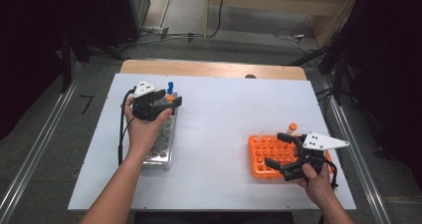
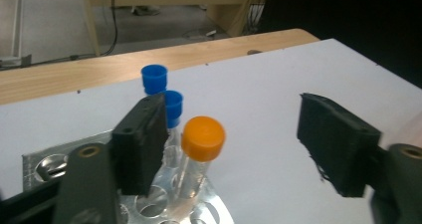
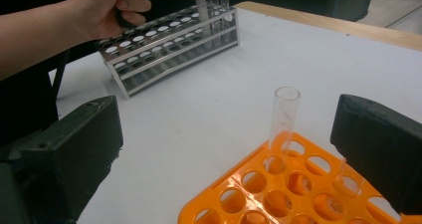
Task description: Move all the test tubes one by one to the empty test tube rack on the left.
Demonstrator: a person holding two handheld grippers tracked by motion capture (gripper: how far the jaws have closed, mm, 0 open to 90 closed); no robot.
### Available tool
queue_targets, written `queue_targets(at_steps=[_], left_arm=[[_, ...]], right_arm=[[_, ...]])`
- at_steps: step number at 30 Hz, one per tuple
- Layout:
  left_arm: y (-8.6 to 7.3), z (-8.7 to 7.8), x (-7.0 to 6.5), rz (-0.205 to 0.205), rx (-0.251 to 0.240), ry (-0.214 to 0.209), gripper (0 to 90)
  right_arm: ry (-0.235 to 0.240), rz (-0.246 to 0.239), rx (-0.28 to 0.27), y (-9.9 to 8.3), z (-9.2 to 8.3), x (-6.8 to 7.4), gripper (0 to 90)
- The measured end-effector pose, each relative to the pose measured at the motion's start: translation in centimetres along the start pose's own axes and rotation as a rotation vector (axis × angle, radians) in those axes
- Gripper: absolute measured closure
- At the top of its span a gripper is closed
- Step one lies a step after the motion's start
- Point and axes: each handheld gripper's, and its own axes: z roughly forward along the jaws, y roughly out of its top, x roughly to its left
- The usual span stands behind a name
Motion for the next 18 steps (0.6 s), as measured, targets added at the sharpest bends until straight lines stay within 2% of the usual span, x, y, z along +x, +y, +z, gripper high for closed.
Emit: queue_targets(at_steps=[6, 10, 18], left_arm=[[-0.3, -1.5, -1.2, -0.015, -0.041, -0.063, 9.8], [-0.5, -2.6, -2.1, 0.001, -0.050, -0.102, 3.2], [-1.0, -4.8, -3.7, 0.010, -0.071, -0.149, 0.0]], right_arm=[[-0.027, 0.010, -0.013, 0.0, -0.7, -0.7, 0.0], [-0.049, 0.026, -0.022, -0.1, -1.2, -1.3, 0.0], [-0.092, 0.046, -0.028, -0.4, -1.8, -2.4, 0.0]])
